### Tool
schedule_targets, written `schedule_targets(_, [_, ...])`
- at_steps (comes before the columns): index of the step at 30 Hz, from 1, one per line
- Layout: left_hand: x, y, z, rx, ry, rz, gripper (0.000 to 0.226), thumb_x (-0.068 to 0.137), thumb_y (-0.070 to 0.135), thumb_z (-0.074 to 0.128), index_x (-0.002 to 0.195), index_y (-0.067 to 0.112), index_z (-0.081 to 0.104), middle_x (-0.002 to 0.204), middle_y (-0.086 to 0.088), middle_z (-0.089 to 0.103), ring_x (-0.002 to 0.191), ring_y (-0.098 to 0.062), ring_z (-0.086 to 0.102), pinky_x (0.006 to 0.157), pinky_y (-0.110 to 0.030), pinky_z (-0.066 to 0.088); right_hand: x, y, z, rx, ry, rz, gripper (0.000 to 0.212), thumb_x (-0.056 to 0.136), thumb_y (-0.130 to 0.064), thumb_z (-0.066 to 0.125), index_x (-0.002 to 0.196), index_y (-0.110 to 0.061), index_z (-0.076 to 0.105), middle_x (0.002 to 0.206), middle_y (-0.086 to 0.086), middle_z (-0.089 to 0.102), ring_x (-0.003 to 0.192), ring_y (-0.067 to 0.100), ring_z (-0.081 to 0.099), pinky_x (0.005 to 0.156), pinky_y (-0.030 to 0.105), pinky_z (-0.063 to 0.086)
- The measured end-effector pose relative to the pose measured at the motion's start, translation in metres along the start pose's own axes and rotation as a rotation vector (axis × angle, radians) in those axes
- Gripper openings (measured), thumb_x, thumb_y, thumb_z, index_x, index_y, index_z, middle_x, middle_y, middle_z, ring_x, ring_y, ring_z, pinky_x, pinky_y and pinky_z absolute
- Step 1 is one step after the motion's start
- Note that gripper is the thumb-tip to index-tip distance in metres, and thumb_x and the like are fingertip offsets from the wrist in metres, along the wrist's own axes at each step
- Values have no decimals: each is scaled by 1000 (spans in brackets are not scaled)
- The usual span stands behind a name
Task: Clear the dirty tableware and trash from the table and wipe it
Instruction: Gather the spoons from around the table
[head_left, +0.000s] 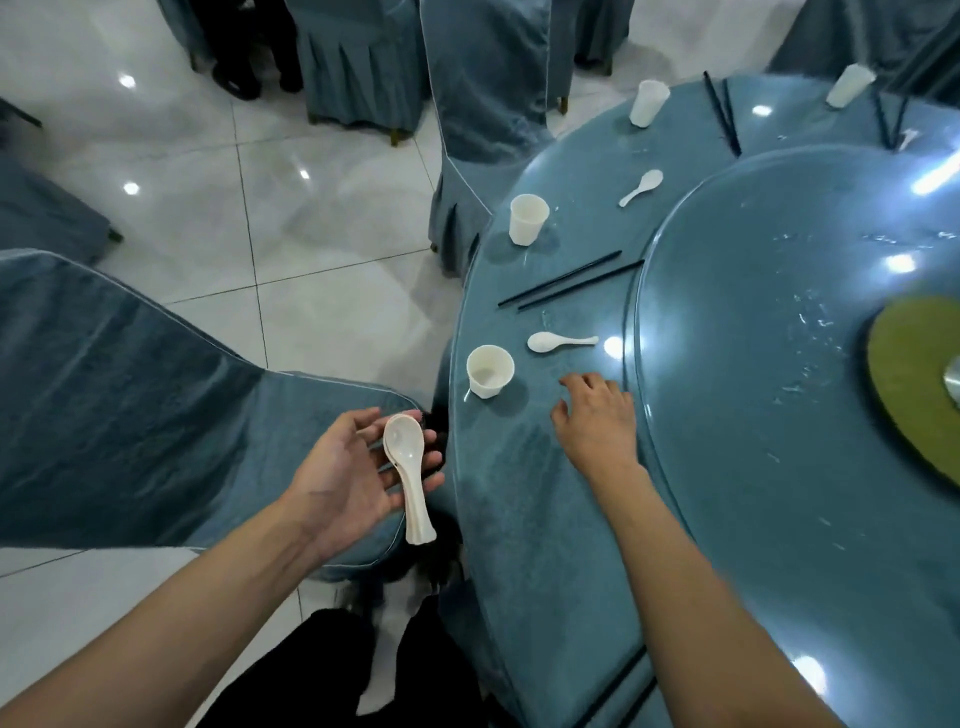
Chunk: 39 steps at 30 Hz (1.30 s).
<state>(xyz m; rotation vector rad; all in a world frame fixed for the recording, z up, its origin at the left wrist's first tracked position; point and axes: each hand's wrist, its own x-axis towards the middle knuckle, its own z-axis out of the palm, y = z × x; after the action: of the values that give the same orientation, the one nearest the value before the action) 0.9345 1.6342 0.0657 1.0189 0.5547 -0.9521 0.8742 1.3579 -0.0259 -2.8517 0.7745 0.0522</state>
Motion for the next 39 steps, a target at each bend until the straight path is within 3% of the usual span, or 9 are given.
schedule_targets(9, [20,10,2,-2,90,13,48,97,33,44,128,1,64,116,-22,67,107,-39,62,96,-54,53,108,23,25,-132,-92,36,33,95,-25,55,126,-15,58,120,12,57,112,32,54,93,44,42])
schedule_targets(16, [21,20,-6,-26,137,30,50,98,33,44,130,1,62,114,-21,68,104,-37,64,97,-54,53,114,31,43,-173,-82,49,22,99,-30,53,111,-14,61,110,11,65,106,34,59,94,45,39])
schedule_targets(21, [14,27,-3,-80,143,40,52,100,34,41,133,-2,59,112,-23,66,100,-38,63,96,-55,52,81,32,22,-30,-55,256,19,97,-27,56,97,-13,70,93,12,70,91,31,65,84,38,40])
schedule_targets(24, [5,34,-5,-135,140,62,56,100,38,40,135,-2,57,114,-25,65,102,-40,61,92,-55,54,48,18,-7,214,63,364,16,94,-25,61,95,-12,70,92,15,71,89,35,66,83,39,42])
schedule_targets(27, [-8,43,-12,-192,119,91,61,100,41,41,139,-4,52,114,-26,65,101,-41,62,92,-57,54,6,-26,-41,503,143,304,11,91,-20,66,97,-12,73,88,9,74,85,30,67,80,36,49])
schedule_targets(31, [-32,57,-33,-234,96,144,61,100,41,43,141,-5,49,115,-27,64,101,-42,62,93,-59,54,-57,-130,-82,857,-14,100,11,89,-17,72,88,-28,73,72,-16,70,73,6,66,65,13,46])
schedule_targets(34, [-56,70,-60,-250,110,209,59,101,40,42,139,-5,51,116,-25,62,104,-40,60,90,-56,56,-92,-204,-86,906,-139,-64,14,89,-18,73,86,-32,74,75,-17,71,70,5,65,65,15,49])
schedule_targets(39, [-99,92,-128,-282,187,287,56,101,39,41,136,-1,58,104,-16,62,90,-30,59,81,-44,52,-133,-300,-83,768,-232,-212,7,89,-26,73,95,-26,77,82,-16,72,77,0,66,73,17,53])
